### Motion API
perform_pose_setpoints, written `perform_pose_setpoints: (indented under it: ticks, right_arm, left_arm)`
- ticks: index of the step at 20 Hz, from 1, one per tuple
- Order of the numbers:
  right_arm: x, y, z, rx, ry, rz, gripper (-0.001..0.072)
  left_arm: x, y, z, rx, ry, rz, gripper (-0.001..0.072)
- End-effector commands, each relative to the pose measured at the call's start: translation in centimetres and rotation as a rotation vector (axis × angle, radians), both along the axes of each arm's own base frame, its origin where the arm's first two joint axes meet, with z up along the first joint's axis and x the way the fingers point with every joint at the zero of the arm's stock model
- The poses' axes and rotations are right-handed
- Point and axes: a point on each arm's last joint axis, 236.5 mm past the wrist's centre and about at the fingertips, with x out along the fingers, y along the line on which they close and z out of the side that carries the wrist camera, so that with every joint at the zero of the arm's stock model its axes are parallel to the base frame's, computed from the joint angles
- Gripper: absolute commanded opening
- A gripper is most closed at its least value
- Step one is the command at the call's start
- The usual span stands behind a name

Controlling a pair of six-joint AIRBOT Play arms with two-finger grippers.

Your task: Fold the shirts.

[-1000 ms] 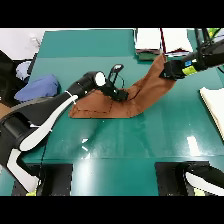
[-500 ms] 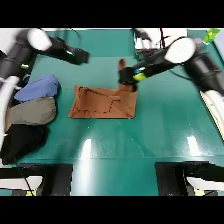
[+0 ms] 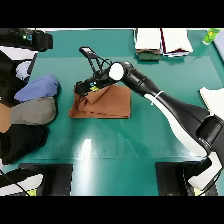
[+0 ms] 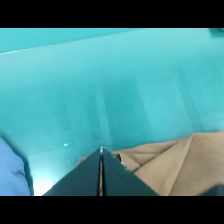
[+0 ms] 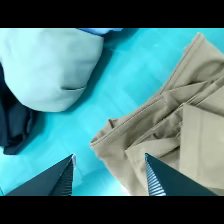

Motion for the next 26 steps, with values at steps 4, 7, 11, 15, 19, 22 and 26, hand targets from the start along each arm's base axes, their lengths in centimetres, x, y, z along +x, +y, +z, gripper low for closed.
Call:
perform_pose_setpoints:
  ticks: [4,7,11,15,19,22,26]
  right_arm:
    - [1.8,-12.0,-4.4,-0.220,0.095,-0.126,0.0450]
    - [0.6,-21.5,-8.3,-0.346,0.235,-0.256,0.0586]
    - [-1.1,-26.7,-11.3,-0.293,0.416,-0.407,0.0626]
    - [-1.0,-25.3,-13.3,-0.228,0.480,-0.445,0.0626]
    - [0.6,-21.2,-14.8,-0.207,0.510,-0.398,0.0625]
    - [1.6,-18.7,-16.3,-0.220,0.520,-0.367,0.0550]
    - [3.6,-16.8,-16.0,-0.220,0.408,-0.356,0.0016]
  left_arm:
    - [-1.5,0.5,-1.2,0.023,0.077,-0.006,0.0027]
    - [-1.8,0.3,-1.4,0.018,0.090,-0.012,0.0027]
    - [-1.6,-0.2,-1.4,-0.003,0.088,-0.021,0.0027]
    - [-1.7,-0.2,-1.6,-0.004,0.094,-0.023,0.0027]
    - [-1.9,-0.2,-1.8,-0.001,0.104,-0.026,0.0027]
    - [-2.5,-0.2,-2.3,0.024,0.132,-0.049,0.0027]
    - [-3.0,-0.3,-2.7,0.026,0.158,-0.055,0.0027]
